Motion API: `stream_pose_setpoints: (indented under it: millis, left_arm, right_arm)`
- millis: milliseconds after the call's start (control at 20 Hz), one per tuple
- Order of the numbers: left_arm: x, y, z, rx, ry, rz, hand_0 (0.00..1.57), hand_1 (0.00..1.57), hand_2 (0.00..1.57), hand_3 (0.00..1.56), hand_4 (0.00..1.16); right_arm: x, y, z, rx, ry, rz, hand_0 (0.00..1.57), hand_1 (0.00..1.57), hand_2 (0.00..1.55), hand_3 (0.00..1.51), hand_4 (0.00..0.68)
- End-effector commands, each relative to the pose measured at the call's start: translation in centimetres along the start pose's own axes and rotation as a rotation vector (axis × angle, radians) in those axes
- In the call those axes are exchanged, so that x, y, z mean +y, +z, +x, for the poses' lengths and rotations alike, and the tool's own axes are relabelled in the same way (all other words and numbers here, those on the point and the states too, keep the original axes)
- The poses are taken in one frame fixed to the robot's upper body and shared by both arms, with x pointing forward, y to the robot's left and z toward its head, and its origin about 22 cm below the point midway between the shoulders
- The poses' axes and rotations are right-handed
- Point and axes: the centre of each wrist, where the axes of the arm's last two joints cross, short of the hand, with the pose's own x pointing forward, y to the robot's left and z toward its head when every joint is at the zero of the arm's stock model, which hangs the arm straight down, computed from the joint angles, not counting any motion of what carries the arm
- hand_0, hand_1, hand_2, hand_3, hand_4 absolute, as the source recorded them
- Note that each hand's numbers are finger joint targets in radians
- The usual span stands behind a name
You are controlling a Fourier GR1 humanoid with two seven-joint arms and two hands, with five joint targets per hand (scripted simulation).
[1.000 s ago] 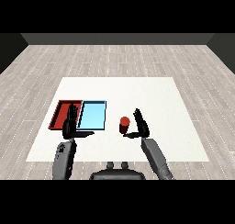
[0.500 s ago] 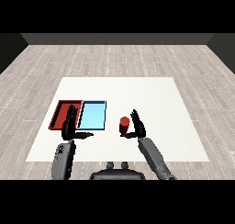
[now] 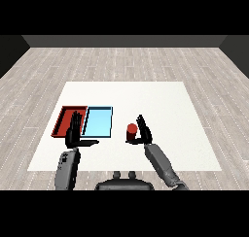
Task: Pick the red can and put it in the red box
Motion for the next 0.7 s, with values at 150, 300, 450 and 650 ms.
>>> stream_pose_setpoints:
  millis: [150,300,450,650]
  left_arm:
    - [-0.7,0.7,1.7,0.004,-0.001,-0.001,0.00,0.00,0.00,0.00,0.00]
    - [-0.5,-1.5,0.9,0.005,0.002,-0.004,0.00,0.00,0.00,0.00,0.00]
    - [-0.1,0.0,0.8,0.015,-0.008,-0.010,0.00,0.00,0.00,0.00,0.00]
    - [-0.5,1.6,-0.1,0.022,-0.002,-0.020,0.00,0.00,0.00,0.00,0.00]
  right_arm:
    - [1.2,-0.1,-0.8,0.005,-0.032,0.029,0.00,0.00,0.00,0.00,0.000]
    - [2.3,-0.7,0.6,0.014,-0.044,0.016,0.00,0.00,0.00,0.00,0.000]
    - [1.9,-1.2,-0.2,0.011,-0.049,0.052,0.00,0.00,0.00,0.00,0.000]
    - [3.3,-0.2,-0.8,0.050,-0.044,0.070,0.00,0.00,0.00,0.00,0.000]
